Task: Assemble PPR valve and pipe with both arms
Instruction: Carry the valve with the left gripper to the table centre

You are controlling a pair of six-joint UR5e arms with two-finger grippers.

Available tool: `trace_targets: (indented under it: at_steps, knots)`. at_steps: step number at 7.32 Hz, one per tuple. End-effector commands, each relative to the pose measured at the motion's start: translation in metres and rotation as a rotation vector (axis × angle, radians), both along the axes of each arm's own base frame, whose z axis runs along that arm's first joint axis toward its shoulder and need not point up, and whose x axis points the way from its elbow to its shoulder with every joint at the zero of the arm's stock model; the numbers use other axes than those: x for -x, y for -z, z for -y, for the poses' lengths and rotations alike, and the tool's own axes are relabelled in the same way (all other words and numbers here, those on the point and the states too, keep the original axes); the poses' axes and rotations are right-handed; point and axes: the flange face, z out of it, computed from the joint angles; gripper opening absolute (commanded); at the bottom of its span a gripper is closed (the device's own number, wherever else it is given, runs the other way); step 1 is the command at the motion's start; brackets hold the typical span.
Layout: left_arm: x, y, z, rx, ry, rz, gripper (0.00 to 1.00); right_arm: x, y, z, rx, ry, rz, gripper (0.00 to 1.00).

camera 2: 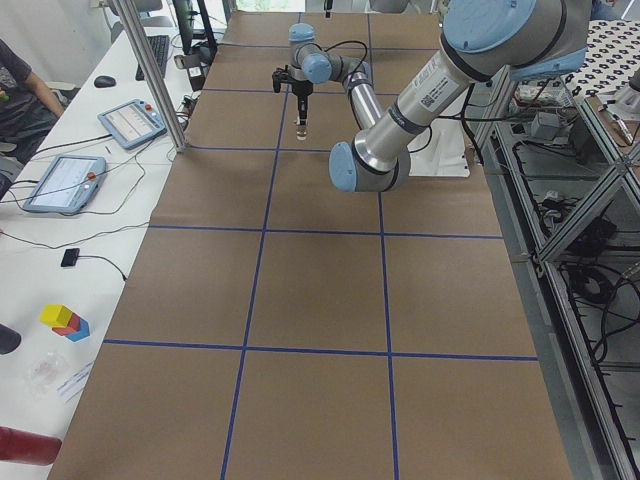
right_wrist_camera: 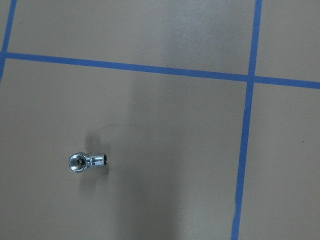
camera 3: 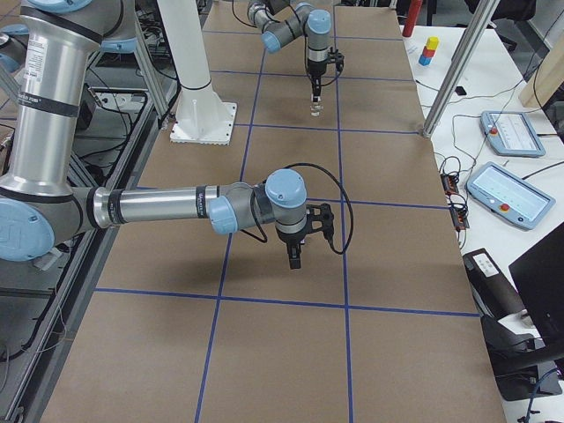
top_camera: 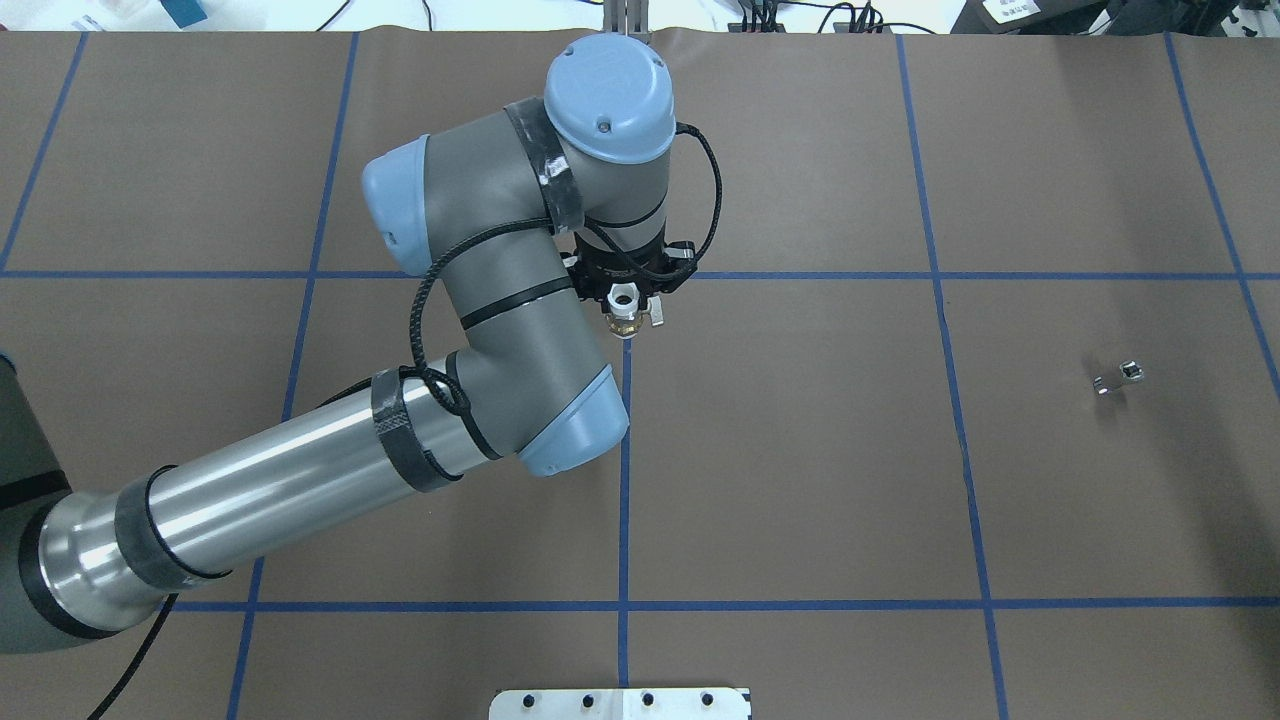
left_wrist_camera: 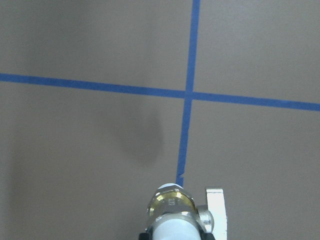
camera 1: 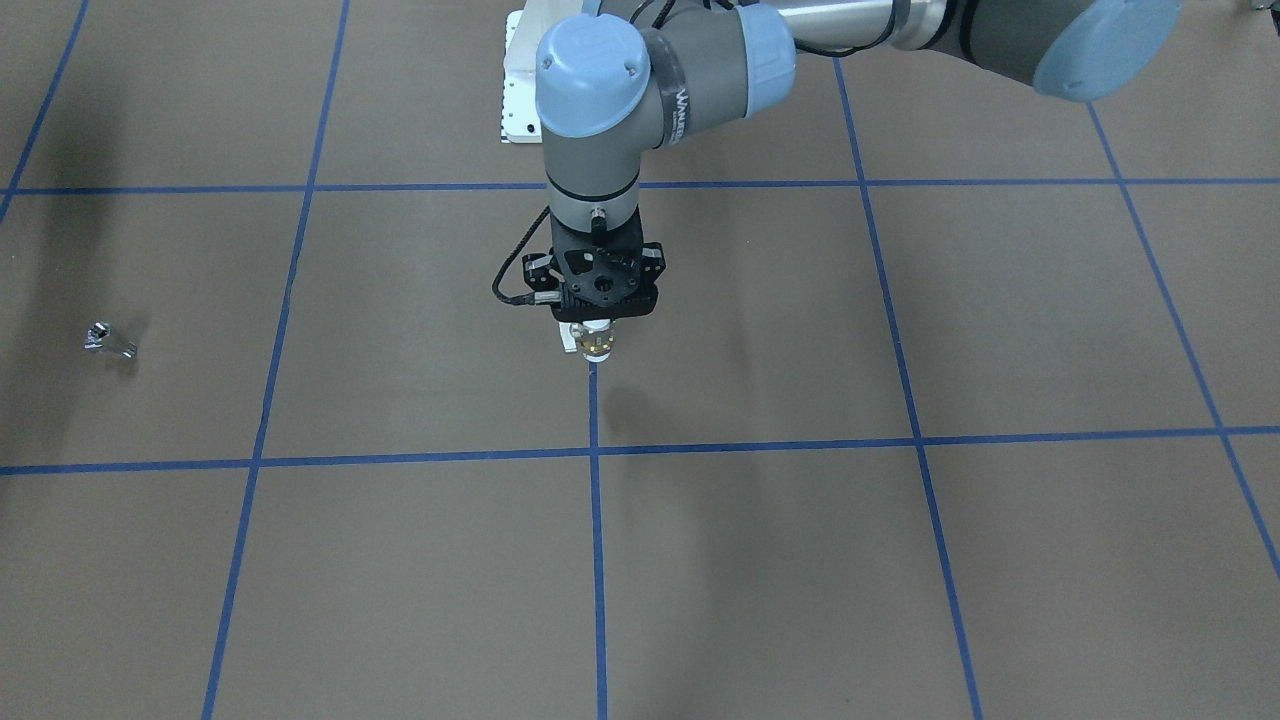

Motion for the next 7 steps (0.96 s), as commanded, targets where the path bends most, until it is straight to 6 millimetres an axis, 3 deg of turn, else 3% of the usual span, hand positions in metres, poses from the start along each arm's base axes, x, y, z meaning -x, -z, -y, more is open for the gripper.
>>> trace_targets:
  at_steps: [1, 7]
  knots:
    - [-0.024, -0.012, 0.017, -0.005, 0.005, 0.005, 0.0, 0.0, -0.001, 0.0, 0.002, -0.001, 0.0, 1.0]
    - [-0.034, -0.025, 0.02, 0.018, -0.001, 0.03, 0.0, 0.001, -0.001, 0.0, 0.014, -0.009, 0.001, 1.0]
